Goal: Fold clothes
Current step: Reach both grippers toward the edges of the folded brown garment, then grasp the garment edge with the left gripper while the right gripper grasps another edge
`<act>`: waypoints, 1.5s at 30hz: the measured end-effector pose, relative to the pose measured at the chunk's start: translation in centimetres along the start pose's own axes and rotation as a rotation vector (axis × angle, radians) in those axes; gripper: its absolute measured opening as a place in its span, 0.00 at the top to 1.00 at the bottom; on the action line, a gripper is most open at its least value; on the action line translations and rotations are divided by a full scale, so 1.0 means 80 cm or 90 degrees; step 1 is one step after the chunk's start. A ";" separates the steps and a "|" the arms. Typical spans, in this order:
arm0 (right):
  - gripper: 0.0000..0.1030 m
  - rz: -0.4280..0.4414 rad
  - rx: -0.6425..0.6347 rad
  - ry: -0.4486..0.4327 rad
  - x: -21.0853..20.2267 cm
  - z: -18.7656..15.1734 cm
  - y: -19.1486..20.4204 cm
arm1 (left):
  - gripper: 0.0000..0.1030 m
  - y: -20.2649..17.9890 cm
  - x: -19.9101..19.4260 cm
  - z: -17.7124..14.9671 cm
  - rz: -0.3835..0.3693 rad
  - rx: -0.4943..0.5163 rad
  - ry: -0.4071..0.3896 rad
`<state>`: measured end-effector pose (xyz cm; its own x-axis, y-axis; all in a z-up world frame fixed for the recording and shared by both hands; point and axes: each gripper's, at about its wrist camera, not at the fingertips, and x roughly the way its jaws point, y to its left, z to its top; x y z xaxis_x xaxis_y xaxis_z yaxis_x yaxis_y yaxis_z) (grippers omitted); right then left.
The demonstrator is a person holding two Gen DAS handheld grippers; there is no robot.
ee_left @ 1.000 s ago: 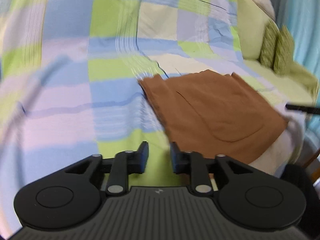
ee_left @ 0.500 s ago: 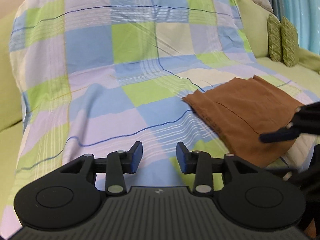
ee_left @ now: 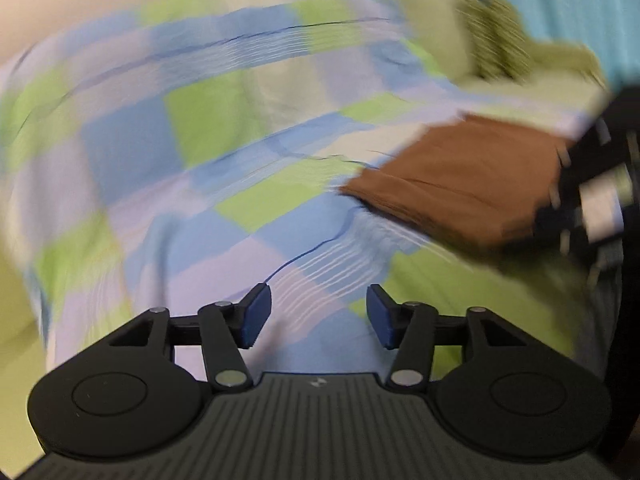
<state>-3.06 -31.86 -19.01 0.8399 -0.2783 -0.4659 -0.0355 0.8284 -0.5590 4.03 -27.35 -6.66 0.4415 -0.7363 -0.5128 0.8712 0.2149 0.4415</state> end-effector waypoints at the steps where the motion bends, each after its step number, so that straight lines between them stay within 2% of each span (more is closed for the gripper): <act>1: 1.00 0.011 0.010 -0.008 -0.011 -0.001 -0.007 | 0.37 -0.008 0.006 0.004 -0.003 0.062 -0.013; 3: 0.99 0.028 0.028 -0.019 -0.029 -0.002 -0.022 | 0.35 -0.024 0.018 0.011 -0.009 0.184 -0.040; 6: 0.99 0.039 0.040 -0.027 -0.053 -0.010 -0.043 | 0.32 -0.039 0.035 0.023 -0.022 0.298 -0.071; 8: 0.99 0.044 0.049 -0.027 -0.067 -0.019 -0.056 | 0.32 -0.045 0.042 0.028 -0.030 0.331 -0.084; 9: 0.99 0.047 0.051 -0.027 -0.069 -0.021 -0.059 | 0.32 -0.051 0.051 0.034 -0.044 0.376 -0.097; 11: 0.99 0.050 0.048 -0.027 -0.074 -0.026 -0.062 | 0.32 -0.058 0.061 0.042 -0.071 0.415 -0.106; 15: 0.99 0.061 0.061 -0.028 -0.081 -0.036 -0.072 | 0.35 -0.072 0.078 0.055 -0.117 0.472 -0.113; 17: 0.99 0.061 0.071 -0.032 -0.085 -0.041 -0.078 | 0.45 -0.079 0.087 0.058 -0.125 0.502 -0.112; 18: 0.99 0.060 0.075 -0.034 -0.087 -0.043 -0.081 | 0.67 -0.084 0.095 0.061 -0.122 0.538 -0.100; 19: 0.99 0.058 0.080 -0.035 -0.090 -0.045 -0.084 | 0.96 -0.085 0.100 0.062 -0.114 0.559 -0.085; 20: 0.99 0.056 0.083 -0.036 -0.091 -0.046 -0.086 | 0.96 -0.084 0.103 0.063 -0.110 0.573 -0.074; 22: 0.99 0.052 0.088 -0.039 -0.095 -0.048 -0.094 | 0.97 -0.076 0.102 0.068 -0.118 0.573 -0.056; 26: 0.99 0.059 0.121 -0.060 -0.108 -0.046 -0.120 | 0.97 -0.064 0.075 0.081 -0.101 0.579 -0.052; 31: 0.99 0.079 0.142 -0.118 -0.166 -0.033 -0.151 | 0.97 -0.038 -0.012 0.110 -0.089 0.510 -0.049; 34: 1.00 0.070 0.133 -0.140 -0.187 -0.028 -0.167 | 0.97 -0.037 -0.036 0.122 -0.083 0.491 -0.027; 37: 1.00 0.056 0.115 -0.145 -0.185 -0.026 -0.183 | 0.97 -0.040 -0.028 0.139 -0.062 0.496 -0.009; 41: 1.00 0.030 0.097 -0.151 -0.164 -0.020 -0.231 | 0.97 -0.020 0.004 0.190 -0.024 0.462 -0.012; 44: 1.00 -0.021 0.072 -0.165 -0.143 -0.010 -0.282 | 0.97 -0.001 0.014 0.225 0.012 0.443 -0.029; 45: 1.00 -0.043 0.059 -0.175 -0.138 -0.004 -0.299 | 0.97 0.013 0.013 0.245 0.043 0.430 -0.041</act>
<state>-11.66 -48.76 -0.71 0.9543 -0.2029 -0.2194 0.0646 0.8571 -0.5112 1.17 -40.46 7.72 0.4584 -0.7763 -0.4326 0.5078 -0.1707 0.8444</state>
